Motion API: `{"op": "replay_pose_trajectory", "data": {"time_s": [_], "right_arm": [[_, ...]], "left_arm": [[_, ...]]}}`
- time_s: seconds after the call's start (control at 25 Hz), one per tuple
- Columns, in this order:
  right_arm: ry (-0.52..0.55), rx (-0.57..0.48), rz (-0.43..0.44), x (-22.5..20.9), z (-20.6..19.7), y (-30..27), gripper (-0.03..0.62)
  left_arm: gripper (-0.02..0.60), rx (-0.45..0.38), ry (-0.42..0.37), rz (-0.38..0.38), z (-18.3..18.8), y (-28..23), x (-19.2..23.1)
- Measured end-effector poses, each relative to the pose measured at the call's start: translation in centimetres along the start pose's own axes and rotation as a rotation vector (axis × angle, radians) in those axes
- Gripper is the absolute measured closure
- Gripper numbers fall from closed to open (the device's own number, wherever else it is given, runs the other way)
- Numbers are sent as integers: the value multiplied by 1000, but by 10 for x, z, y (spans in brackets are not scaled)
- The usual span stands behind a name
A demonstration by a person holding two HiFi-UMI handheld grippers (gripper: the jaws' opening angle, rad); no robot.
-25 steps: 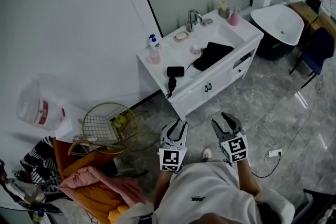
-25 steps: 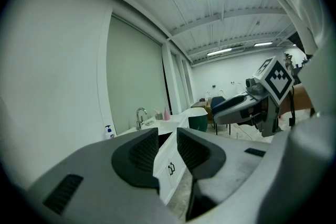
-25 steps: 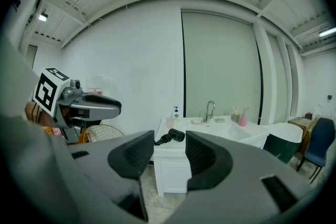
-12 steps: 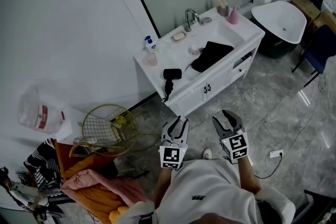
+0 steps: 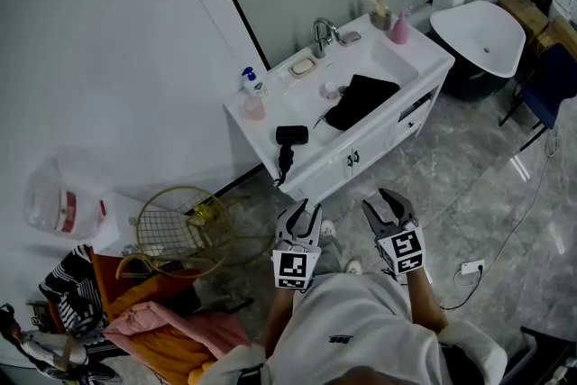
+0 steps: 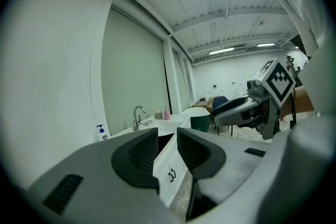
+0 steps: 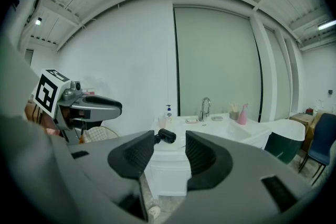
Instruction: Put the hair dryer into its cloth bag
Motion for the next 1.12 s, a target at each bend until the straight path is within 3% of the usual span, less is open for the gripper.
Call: {"op": "replay_pose_trajectory", "data": {"time_s": [1.12], "right_arm": [[-5,43,-127,-40,42,-139,396]], "left_arm": [[454,-17,-6,-126,-13,-133,119]]}}
Point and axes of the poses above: the fingertips, and each gripper's own axes: y backward along the fingers, x to its left, z out of its top, the point moved 8 cm from there along y, backward along the fingers, and after that the axes turned 4 degrees about -y, right-handed, at the moved point
